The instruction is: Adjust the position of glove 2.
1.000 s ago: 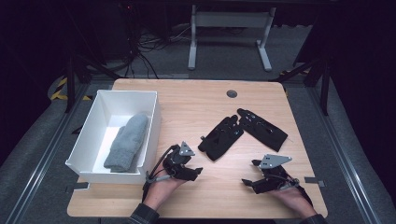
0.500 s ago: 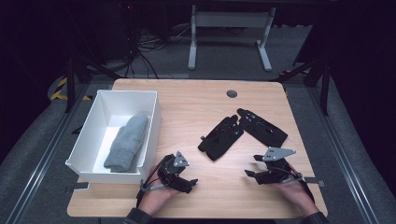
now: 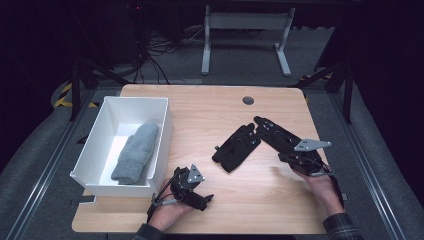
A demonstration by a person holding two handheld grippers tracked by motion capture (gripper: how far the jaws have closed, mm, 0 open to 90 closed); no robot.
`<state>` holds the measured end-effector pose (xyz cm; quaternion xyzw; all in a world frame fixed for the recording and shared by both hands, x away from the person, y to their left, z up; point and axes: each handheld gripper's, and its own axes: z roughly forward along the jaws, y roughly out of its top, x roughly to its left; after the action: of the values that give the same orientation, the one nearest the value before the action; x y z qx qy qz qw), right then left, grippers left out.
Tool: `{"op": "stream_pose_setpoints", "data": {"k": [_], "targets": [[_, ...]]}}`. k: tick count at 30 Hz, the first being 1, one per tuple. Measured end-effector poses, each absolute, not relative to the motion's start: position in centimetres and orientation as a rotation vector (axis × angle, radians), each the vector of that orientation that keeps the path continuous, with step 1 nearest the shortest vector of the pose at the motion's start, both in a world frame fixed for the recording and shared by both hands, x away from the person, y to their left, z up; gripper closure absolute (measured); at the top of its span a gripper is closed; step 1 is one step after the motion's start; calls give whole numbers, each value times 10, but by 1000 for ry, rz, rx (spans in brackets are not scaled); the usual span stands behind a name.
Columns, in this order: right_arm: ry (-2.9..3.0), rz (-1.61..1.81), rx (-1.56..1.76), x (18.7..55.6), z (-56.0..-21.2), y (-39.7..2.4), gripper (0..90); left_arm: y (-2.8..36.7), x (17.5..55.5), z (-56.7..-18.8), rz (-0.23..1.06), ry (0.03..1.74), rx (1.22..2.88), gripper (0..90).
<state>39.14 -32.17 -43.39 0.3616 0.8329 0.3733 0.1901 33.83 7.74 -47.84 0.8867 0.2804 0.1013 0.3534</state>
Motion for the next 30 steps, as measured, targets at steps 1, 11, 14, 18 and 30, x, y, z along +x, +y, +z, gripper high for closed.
{"op": "stream_pose_setpoints", "data": {"k": [1,11,14,18,30], "targets": [[2334,1041,1022,394,-434,-324,900,78,338,-478,262,724,2293,0],[2277,943,1108,409,-440,-357,900,78,338,-478,260,725,2292,1],[2288,897,1131,412,-445,-364,900,78,338,-478,260,723,2293,1],[2314,856,1143,413,-451,-365,900,78,338,-478,259,723,2293,1],[2441,839,1022,396,-449,-347,900,78,338,-478,259,724,2292,1]]}}
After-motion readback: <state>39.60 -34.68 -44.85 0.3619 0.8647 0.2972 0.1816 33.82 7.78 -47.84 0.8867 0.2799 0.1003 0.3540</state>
